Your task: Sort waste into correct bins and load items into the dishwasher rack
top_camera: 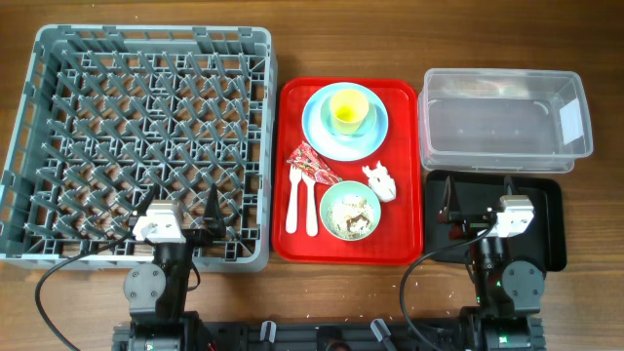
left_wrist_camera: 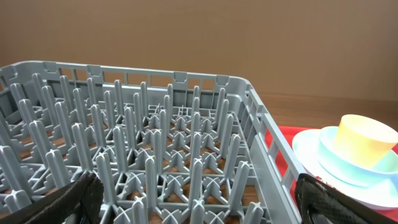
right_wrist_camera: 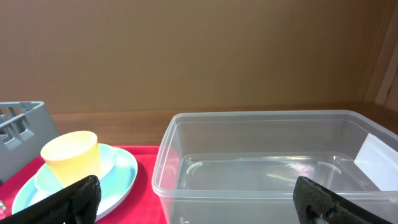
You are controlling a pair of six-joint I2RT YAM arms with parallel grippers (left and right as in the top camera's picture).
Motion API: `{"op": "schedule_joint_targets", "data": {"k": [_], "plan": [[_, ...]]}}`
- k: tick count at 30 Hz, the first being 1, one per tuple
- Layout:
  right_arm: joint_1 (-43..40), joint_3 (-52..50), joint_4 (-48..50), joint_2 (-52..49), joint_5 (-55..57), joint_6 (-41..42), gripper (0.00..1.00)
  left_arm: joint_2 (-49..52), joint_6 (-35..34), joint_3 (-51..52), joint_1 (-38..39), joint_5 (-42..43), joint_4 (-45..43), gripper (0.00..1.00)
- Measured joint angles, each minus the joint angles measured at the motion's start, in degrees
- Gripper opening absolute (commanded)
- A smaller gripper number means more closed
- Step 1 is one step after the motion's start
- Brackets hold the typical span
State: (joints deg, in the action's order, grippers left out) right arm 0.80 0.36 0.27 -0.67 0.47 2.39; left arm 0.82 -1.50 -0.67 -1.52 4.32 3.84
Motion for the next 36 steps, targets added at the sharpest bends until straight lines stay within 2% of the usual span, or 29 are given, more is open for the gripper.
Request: {"op": "schedule_joint_targets", "data": {"k": [26,36], "plan": [[0.00,0.00,0.00,0.00,0.02,0.00,1.00,0.00,-0.02,0.00,0.07,0.00,-0.07,1.00],[0.00,0.00,0.00,0.00,0.02,0.00,1.00,0.02,-0.02,0.09,0.07,0.26,-2.62,1.00]]}}
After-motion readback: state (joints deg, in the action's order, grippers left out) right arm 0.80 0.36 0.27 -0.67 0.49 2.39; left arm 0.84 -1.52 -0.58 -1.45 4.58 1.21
